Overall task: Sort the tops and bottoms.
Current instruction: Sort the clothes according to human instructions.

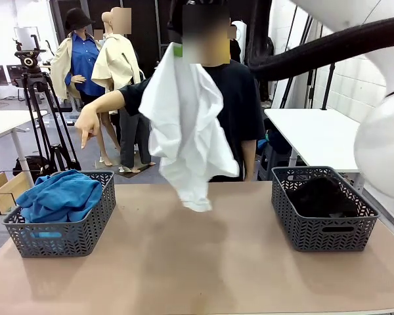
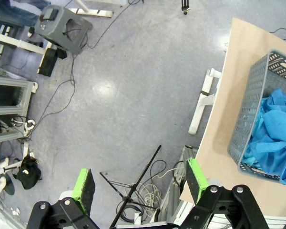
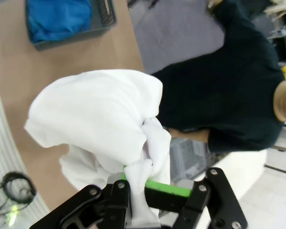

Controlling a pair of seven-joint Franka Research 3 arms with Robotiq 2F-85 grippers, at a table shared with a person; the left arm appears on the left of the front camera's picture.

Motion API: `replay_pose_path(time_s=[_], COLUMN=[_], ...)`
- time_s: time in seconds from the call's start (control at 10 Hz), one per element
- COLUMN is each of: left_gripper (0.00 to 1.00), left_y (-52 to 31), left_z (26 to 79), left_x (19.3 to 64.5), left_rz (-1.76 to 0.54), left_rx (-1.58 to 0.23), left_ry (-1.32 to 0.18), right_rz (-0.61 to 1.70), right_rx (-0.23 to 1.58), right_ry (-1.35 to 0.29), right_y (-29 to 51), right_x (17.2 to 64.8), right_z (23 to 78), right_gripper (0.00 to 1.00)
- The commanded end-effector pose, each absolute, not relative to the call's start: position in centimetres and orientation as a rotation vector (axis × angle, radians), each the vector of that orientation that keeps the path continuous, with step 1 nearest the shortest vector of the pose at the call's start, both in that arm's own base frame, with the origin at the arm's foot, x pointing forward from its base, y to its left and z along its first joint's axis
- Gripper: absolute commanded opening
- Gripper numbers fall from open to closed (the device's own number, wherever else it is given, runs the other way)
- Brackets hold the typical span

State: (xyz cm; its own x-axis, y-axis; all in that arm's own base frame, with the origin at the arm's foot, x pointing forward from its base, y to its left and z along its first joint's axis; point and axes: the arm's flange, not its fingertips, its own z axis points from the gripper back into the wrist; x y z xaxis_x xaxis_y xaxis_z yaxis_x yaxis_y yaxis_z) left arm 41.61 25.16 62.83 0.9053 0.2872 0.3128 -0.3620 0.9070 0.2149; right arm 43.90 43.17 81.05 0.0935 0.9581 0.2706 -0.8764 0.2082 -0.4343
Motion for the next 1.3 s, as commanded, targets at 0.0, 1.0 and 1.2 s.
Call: replay_pose_path(time_s=[0.0, 1.0, 1.2], left_gripper=[1.0, 1.0, 1.0], left_y=[25.3, 25.3, 25.3], left_z=[62.9, 62.9, 62.9], left_x=[41.4, 41.4, 41.4], left_rz=[0.338, 0.338, 0.338], left_rx=[0.287, 0.287, 0.287], left_ry=[-0.277, -0.277, -0.277], right_rz=[1.32, 1.102, 0.974], right_rx=[-0.205, 0.019, 0.028], right_ry=[-0.657, -0.854, -1.012], right_y=[53.8, 76.6, 54.5], right_x=[51.5, 55.3, 41.7], right_z=[92.9, 100.3, 80.3], right_gripper=[0.0, 0.0, 0.0])
